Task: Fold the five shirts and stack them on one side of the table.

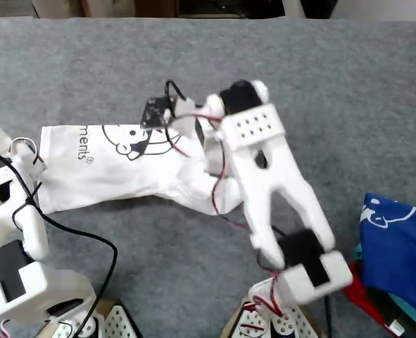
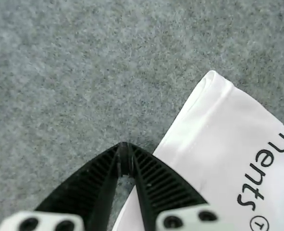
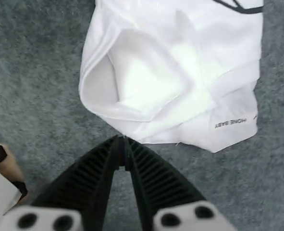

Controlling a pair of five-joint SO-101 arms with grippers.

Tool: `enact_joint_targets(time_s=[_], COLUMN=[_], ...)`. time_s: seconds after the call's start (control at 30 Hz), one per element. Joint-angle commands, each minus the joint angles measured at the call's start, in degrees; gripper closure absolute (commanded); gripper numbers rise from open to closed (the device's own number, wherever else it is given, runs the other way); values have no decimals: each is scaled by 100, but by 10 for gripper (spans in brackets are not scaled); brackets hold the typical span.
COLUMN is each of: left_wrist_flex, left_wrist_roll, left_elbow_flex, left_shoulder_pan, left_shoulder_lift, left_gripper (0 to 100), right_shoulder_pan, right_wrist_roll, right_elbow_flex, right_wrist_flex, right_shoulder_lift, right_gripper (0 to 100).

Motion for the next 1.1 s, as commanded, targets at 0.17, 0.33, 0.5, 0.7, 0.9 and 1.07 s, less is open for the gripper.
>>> enact_joint_targets(time_s=[0.17, 0.33, 0.5, 0.7, 0.9, 1.07], left_wrist_flex=[-9, -9, -9, -9, -9, -9], left_wrist_roll=[-26, -35, -35, -35, -35, -35], left_elbow_flex=[-299, -299, -308, -308, -308, -308], left_shoulder_pan=[0, 0, 0, 0, 0, 0], left_shoulder_lift=[-13, -13, -13, -13, -13, -13], left_gripper=[979, 979, 979, 979, 979, 979], right_shoulder_pan=[-180, -971, -1209, -1156, -1103, -752], right_wrist_roll=[-202, -299, -492, -484, -448, -105], right_elbow_flex=[2141, 2967, 3354, 3116, 1930, 1015], right_wrist_flex=[-527, -800, -1495, -2224, -2330, -2312], right_shoulder_lift=[-1604, -1868, -1560, -646, 189, 699], right_gripper=[993, 993, 993, 993, 993, 993])
